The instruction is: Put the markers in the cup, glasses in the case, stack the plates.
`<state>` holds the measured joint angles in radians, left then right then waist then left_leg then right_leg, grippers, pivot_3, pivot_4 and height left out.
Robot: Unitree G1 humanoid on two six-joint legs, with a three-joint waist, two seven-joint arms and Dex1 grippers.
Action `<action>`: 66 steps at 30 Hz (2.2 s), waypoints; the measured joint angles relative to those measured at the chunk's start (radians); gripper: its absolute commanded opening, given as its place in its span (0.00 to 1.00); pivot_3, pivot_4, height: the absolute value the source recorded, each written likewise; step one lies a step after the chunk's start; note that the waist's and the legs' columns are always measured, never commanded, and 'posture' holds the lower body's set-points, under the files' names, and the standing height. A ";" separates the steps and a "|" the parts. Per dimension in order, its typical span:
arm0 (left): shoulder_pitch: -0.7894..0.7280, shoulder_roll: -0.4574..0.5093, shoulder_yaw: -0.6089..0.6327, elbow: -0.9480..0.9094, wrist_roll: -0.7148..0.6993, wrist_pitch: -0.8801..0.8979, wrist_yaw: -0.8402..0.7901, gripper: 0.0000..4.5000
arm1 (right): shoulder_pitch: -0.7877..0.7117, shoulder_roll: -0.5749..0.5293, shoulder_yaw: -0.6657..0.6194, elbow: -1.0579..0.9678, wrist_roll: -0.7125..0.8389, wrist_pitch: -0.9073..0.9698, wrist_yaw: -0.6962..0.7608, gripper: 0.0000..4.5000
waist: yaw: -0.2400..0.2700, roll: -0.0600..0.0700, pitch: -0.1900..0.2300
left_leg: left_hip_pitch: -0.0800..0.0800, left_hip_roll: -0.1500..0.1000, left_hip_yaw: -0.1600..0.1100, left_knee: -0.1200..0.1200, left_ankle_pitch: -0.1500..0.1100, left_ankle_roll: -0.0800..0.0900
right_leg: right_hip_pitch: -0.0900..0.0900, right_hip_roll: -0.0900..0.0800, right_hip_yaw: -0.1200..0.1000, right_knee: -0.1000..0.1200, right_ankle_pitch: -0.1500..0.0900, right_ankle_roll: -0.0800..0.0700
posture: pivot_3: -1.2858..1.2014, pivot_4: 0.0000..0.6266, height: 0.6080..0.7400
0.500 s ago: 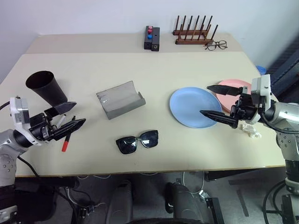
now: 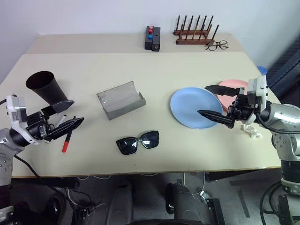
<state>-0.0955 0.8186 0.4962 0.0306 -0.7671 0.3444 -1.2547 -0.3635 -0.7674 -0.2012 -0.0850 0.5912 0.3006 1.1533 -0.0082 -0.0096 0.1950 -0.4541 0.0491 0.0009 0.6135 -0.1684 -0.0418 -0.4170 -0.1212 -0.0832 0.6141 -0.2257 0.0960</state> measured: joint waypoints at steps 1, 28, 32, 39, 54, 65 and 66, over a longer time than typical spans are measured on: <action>-0.005 0.000 0.000 0.001 0.000 0.000 0.003 0.99 | 0.000 0.001 0.000 0.000 0.000 0.000 -0.002 1.00 | 0.000 0.000 0.000 | 0.000 0.000 0.000 0.000 0.000 0.000 | 0.000 0.000 0.000 0.000 0.000 0.000 | 0.52 0.24 1.00; 0.035 0.136 0.048 -0.013 0.058 0.283 0.312 0.99 | -0.161 0.193 0.223 -0.136 -0.055 0.231 -0.323 1.00 | -0.002 0.000 0.000 | -0.004 0.002 0.001 -0.001 0.000 0.000 | -0.007 0.002 0.002 0.004 0.000 0.000 | 0.52 0.24 1.00; 0.060 0.151 0.070 -0.026 0.073 0.342 0.362 0.99 | -0.159 0.219 0.254 -0.162 -0.052 0.255 -0.332 1.00 | 0.001 0.000 0.000 | -0.006 0.002 0.001 0.000 0.001 0.000 | -0.008 0.002 0.002 0.003 0.000 0.000 | 0.52 0.24 1.00; 0.089 0.164 0.101 -0.024 0.126 0.457 0.486 0.99 | -0.152 0.260 0.288 -0.184 -0.089 0.254 -0.371 1.00 | -0.003 -0.001 0.000 | -0.006 0.002 0.001 0.000 0.001 0.000 | -0.010 0.002 0.002 0.004 0.001 -0.001 | 0.52 0.24 1.00; -0.210 0.253 -0.221 0.282 0.271 0.576 0.428 0.99 | -0.128 0.237 0.298 -0.196 -0.097 0.292 -0.349 1.00 | 0.000 -0.001 -0.001 | -0.006 0.002 0.002 -0.001 0.002 -0.002 | -0.010 0.002 0.002 0.005 0.002 0.001 | 0.52 0.24 1.00; -0.344 0.294 -0.415 0.425 0.417 0.484 0.262 0.99 | -0.105 0.200 0.249 -0.196 -0.098 0.292 -0.356 1.00 | -0.001 -0.001 -0.001 | -0.006 0.002 0.002 0.000 0.002 -0.002 | -0.010 0.002 0.002 0.006 0.001 0.000 | 0.52 0.24 1.00; -0.351 0.297 -0.426 0.434 0.425 0.475 0.249 0.99 | -0.104 0.199 0.249 -0.196 -0.098 0.292 -0.356 1.00 | -0.001 -0.001 -0.001 | -0.006 0.002 0.002 0.000 0.002 -0.002 | -0.010 0.002 0.002 0.006 0.001 0.000 | 0.52 0.24 1.00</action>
<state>-0.4462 1.1160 0.0705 0.4646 -0.3420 0.8193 -1.0057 -0.4672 -0.5681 0.0476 -0.2810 0.4936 0.5924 0.7969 -0.0089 -0.0110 0.1942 -0.4605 0.0509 0.0025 0.6134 -0.1662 -0.0438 -0.4273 -0.1187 -0.0810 0.6203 -0.2243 0.0957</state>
